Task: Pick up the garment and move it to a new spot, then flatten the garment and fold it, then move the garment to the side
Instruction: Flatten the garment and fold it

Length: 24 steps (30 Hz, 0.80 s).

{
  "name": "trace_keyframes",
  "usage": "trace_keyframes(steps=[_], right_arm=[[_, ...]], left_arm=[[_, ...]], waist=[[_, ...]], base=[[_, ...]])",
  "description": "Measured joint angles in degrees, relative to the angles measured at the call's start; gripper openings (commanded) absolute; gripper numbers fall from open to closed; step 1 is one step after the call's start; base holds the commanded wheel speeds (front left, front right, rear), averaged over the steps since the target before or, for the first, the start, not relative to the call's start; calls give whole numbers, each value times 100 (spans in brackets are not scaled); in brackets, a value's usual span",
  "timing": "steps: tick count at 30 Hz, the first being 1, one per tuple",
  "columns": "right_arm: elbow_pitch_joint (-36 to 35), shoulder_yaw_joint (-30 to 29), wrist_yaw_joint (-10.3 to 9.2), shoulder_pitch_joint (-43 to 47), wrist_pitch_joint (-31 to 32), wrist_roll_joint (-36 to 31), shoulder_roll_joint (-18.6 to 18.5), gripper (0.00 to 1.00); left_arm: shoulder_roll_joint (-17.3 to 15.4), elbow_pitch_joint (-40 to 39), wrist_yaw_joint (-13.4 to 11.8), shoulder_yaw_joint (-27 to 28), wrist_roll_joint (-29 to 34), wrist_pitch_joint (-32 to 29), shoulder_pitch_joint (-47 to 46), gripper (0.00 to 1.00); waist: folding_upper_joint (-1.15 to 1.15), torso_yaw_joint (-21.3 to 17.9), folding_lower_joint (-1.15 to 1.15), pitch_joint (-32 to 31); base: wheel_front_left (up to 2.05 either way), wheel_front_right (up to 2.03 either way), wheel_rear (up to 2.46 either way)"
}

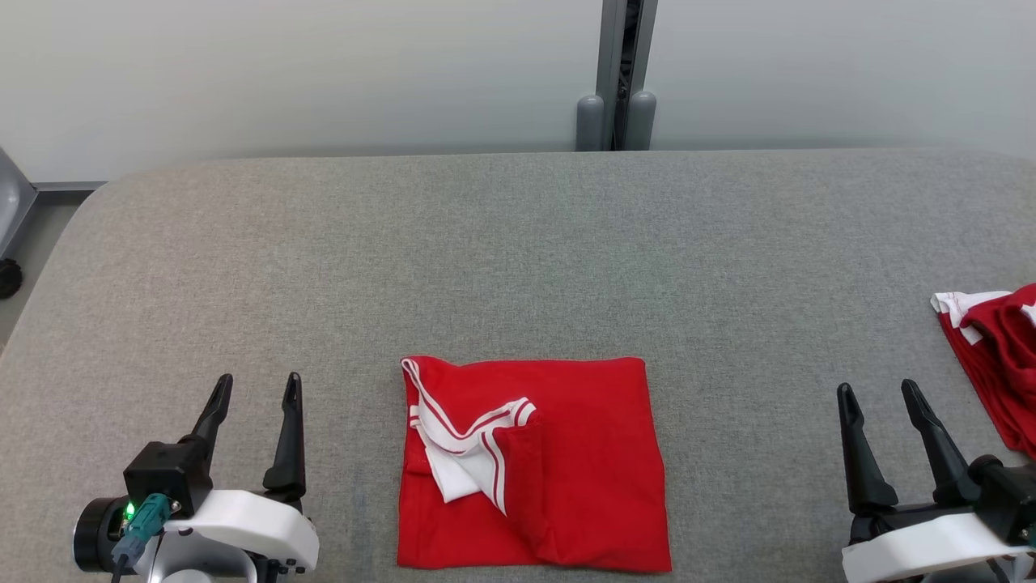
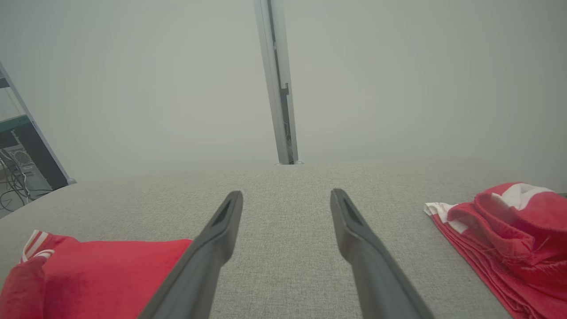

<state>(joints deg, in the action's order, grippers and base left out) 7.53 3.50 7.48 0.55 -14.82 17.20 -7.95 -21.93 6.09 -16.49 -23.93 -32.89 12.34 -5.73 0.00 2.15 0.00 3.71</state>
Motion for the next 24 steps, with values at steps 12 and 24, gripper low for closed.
trace_keyframes(steps=[12,24], right_arm=[[-55,-62,0,2,15,0,18,0],[103,1037,0,-378,285,113,-105,0]], left_arm=[[-7,-62,-41,-52,-2,-26,23,100],[156,-23,24,-162,-2,5,-207,100]], waist=[[0,27,0,7],[0,559,0,244]], base=[[0,0,0],[0,0,0]])
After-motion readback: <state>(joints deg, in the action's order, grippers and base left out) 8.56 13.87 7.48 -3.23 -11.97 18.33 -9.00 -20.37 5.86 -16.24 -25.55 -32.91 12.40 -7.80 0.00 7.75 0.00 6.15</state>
